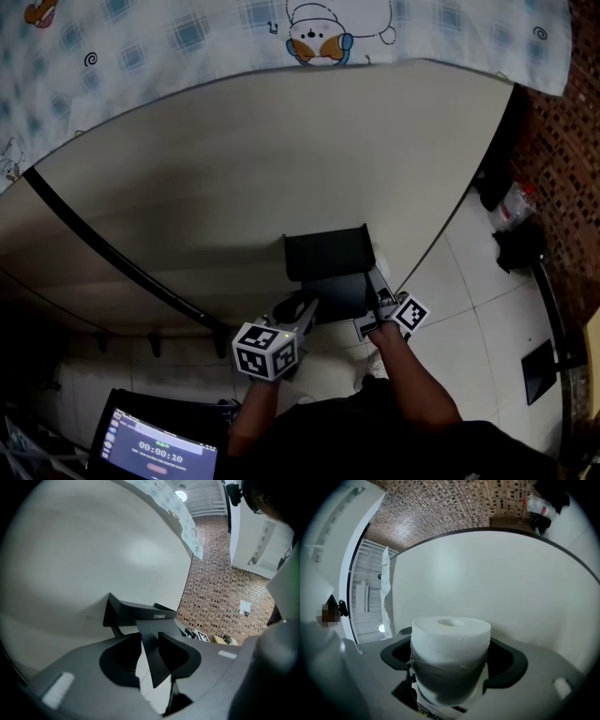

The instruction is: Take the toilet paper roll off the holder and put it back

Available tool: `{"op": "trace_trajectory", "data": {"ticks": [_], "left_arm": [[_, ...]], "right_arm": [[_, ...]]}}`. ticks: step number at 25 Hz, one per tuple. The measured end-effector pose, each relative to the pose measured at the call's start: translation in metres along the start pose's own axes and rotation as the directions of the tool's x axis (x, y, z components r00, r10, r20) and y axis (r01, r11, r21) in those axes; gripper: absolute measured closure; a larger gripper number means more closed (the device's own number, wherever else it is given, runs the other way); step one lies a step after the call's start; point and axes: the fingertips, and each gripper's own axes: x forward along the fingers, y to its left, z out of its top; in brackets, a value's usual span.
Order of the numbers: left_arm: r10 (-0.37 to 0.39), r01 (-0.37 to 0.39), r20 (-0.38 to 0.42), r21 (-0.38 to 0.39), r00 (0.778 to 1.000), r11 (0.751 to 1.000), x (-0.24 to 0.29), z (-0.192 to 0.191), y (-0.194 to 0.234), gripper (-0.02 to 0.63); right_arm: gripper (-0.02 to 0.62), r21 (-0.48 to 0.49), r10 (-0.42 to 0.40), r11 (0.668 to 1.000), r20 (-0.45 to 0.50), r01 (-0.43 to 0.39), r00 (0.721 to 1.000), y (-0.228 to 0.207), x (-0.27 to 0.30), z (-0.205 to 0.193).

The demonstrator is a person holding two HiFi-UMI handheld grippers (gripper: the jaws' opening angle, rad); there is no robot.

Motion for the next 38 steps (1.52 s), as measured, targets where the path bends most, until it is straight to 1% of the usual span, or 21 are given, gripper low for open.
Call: {"op": "trace_trajectory", "data": {"ticks": [3, 5, 8, 12, 14, 17, 20, 27, 32, 38], "left_arm": [[0.002, -0.002, 0.001, -0.002, 1.0, 1.0, 0.0, 0.0, 0.0, 0.472], [0.004, -0.004, 0.001, -0.004, 1.0, 1.0, 0.0, 0.0, 0.0, 0.472], [0.003, -0.003, 0.004, -0.011, 1.0, 1.0, 0.0, 0.0, 0.001, 0.472], [0.0, 0.0, 0.004, -0.013, 1.0, 1.0, 0.0, -0.001, 0.001, 0.472], [-0.004, 0.004, 0.007, -0.013, 1.0, 1.0, 0.001, 0.0, 0.001, 0.472], [-0.006, 0.006, 0.01, -0.012, 1.0, 1.0, 0.001, 0.001, 0.001, 0.472], [-0.002, 0.002, 0.005, -0.012, 1.0, 1.0, 0.0, -0.001, 0.002, 0.472], [-0.006, 0.006, -0.001, -0.011, 1.0, 1.0, -0.001, -0.002, 0.002, 0.472], [-0.003, 0.003, 0.002, -0.013, 1.0, 1.0, 0.0, -0.002, 0.002, 0.472], [-0.006, 0.006, 0.006, -0.012, 1.0, 1.0, 0.0, -0.001, 0.002, 0.472]], "right_arm": [[0.158, 0.001, 0.03, 1.0, -0.038, -0.03, 0.999, 0.002, 0.003, -0.012], [0.16, 0.0, 0.041, 0.999, -0.095, -0.041, 0.995, 0.003, 0.005, -0.025], [0.164, 0.006, 0.051, 0.999, -0.182, -0.05, 0.982, 0.002, 0.006, -0.044], [0.164, 0.035, 0.066, 0.998, -0.249, -0.059, 0.966, -0.001, 0.007, -0.055], [0.164, 0.03, 0.072, 0.997, -0.296, -0.066, 0.952, 0.0, 0.009, -0.062], [0.164, 0.028, 0.091, 0.996, -0.371, -0.086, 0.924, 0.004, 0.014, -0.077], [0.163, 0.039, 0.106, 0.994, -0.424, -0.099, 0.899, 0.007, 0.018, -0.093], [0.163, 0.04, 0.112, 0.994, -0.474, -0.106, 0.873, 0.007, 0.016, -0.106], [0.162, 0.025, 0.107, 0.994, -0.476, -0.108, 0.873, 0.005, 0.014, -0.106], [0.151, -0.051, 0.082, 0.992, -0.453, -0.117, 0.888, 0.0, 0.009, -0.096]]}}
